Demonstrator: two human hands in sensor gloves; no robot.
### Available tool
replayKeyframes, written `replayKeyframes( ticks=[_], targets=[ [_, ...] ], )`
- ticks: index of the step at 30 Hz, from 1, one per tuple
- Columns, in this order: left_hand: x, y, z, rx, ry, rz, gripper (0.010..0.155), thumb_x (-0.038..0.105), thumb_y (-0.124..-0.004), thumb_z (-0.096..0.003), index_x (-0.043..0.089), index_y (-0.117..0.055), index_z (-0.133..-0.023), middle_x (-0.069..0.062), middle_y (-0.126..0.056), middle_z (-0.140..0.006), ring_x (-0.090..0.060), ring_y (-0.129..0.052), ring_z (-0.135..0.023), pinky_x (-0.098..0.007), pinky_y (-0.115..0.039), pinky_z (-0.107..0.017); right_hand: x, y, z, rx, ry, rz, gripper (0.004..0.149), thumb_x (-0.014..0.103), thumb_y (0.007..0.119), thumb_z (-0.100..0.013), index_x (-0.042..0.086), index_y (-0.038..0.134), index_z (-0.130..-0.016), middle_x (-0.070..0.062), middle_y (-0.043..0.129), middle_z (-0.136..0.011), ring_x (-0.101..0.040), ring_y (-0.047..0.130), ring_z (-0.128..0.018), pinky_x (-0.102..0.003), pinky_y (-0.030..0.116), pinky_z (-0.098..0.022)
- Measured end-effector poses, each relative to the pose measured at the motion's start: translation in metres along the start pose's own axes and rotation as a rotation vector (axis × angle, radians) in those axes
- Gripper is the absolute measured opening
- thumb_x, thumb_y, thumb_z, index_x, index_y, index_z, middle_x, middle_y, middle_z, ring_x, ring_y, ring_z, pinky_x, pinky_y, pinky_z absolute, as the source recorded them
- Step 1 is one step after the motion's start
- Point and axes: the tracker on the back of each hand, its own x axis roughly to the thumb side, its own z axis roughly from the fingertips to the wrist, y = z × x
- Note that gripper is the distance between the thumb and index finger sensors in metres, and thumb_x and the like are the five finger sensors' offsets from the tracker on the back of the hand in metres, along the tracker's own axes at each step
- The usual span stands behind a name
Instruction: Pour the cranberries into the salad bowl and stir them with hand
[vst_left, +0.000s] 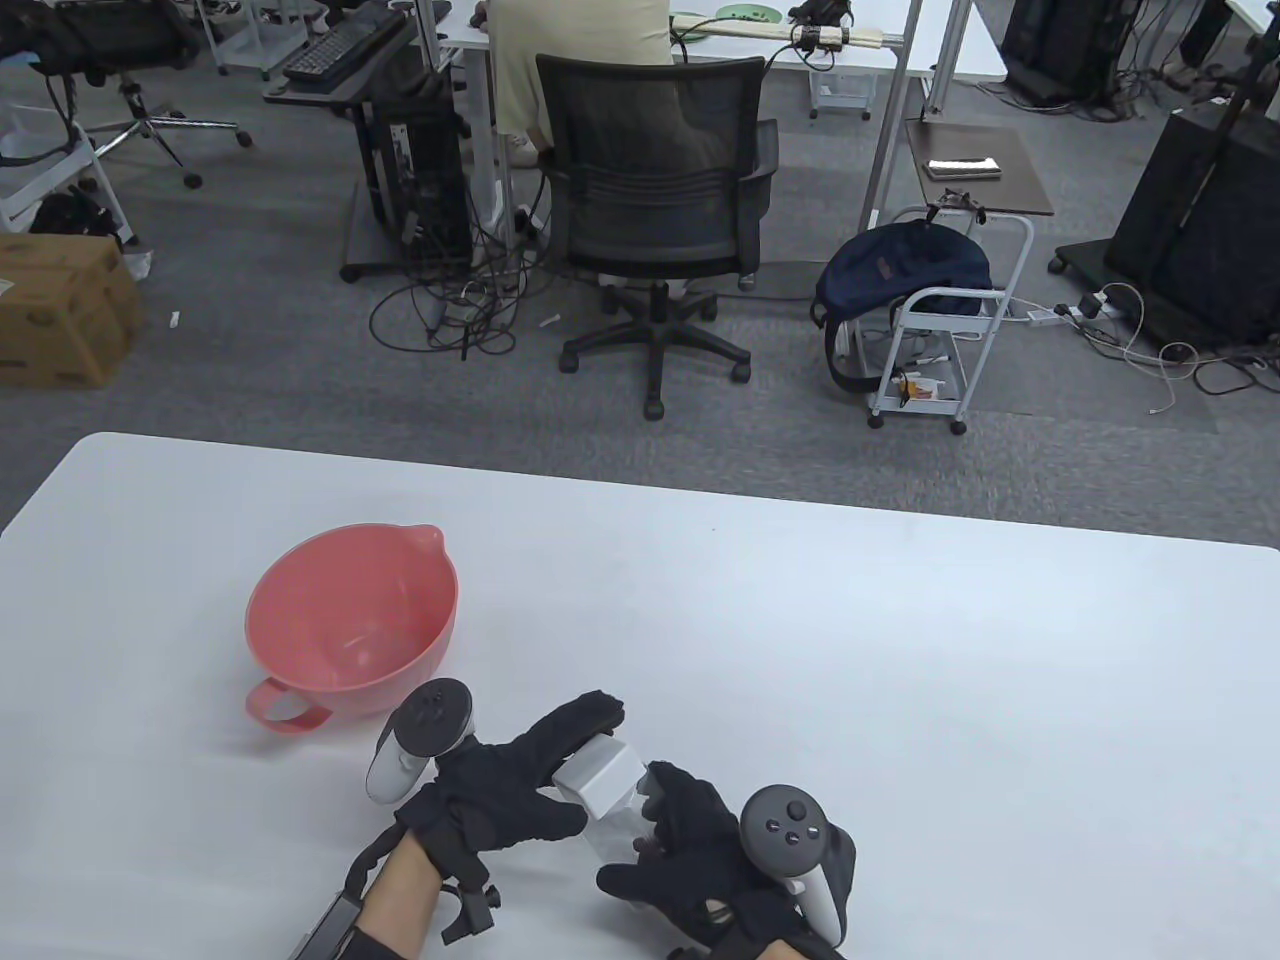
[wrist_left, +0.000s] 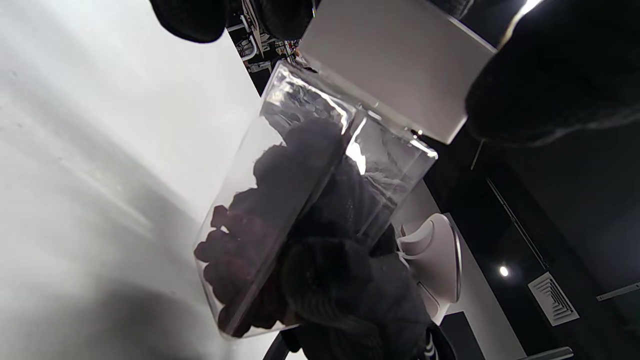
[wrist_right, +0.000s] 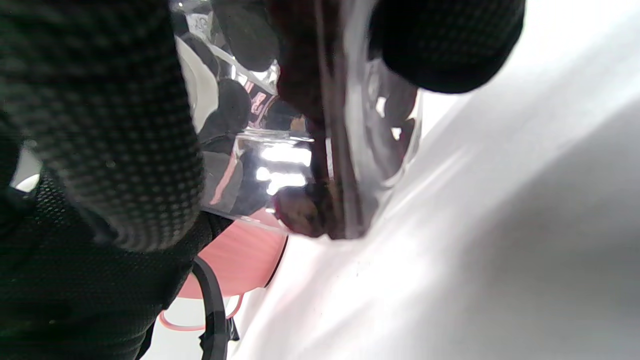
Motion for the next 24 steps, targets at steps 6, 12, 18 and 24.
replayKeyframes(
  ticks=[6,12,18,24],
  targets=[
    [-0.0007,0.0023,0.0007,0.010,0.020,-0.014,0.095,0.057,-0.102,-0.0441,0.056,-0.037,-0.113,0.009,-0.050,-0.127,-0.023,-0.057,-0.119,-0.060,-0.052,-0.083,-0.0001,-0.0001,-0.0002,0.002,-0.013,0.005,0.099,0.056,0.110,-0.024,0.032,0.053,-0.102,-0.001,0.066,-0.098,-0.025,0.072,-0.081,-0.034,0.087,-0.037],
    [-0.0007,0.0015,0.0001,0.032,0.048,-0.052,0.096,0.063,-0.102,-0.0418,0.055,-0.038,-0.114,0.005,-0.052,-0.121,-0.023,-0.063,-0.110,-0.059,-0.053,-0.083,0.0023,0.0014,0.0013,-0.038,-0.043,0.081,0.099,0.055,0.110,-0.023,0.033,0.054,-0.101,-0.001,0.066,-0.098,-0.025,0.071,-0.081,-0.035,0.087,-0.038],
    [0.0001,-0.0016,-0.0008,0.092,0.116,-0.126,0.097,0.074,-0.096,-0.0410,0.053,-0.036,-0.114,0.004,-0.058,-0.113,-0.021,-0.071,-0.096,-0.055,-0.055,-0.081,0.0039,0.0020,0.0032,-0.087,-0.066,0.163,0.100,0.055,0.110,-0.024,0.032,0.053,-0.102,-0.001,0.065,-0.098,-0.026,0.071,-0.082,-0.035,0.087,-0.038],
    [0.0030,-0.0069,-0.0019,0.148,0.192,-0.233,0.093,0.082,-0.085,-0.0443,0.054,-0.032,-0.115,0.003,-0.063,-0.108,-0.021,-0.078,-0.086,-0.050,-0.060,-0.079,0.0030,0.0005,0.0030,-0.126,-0.071,0.229,0.099,0.054,0.110,-0.024,0.031,0.053,-0.102,-0.001,0.065,-0.098,-0.026,0.070,-0.082,-0.036,0.086,-0.038]
  ],
)
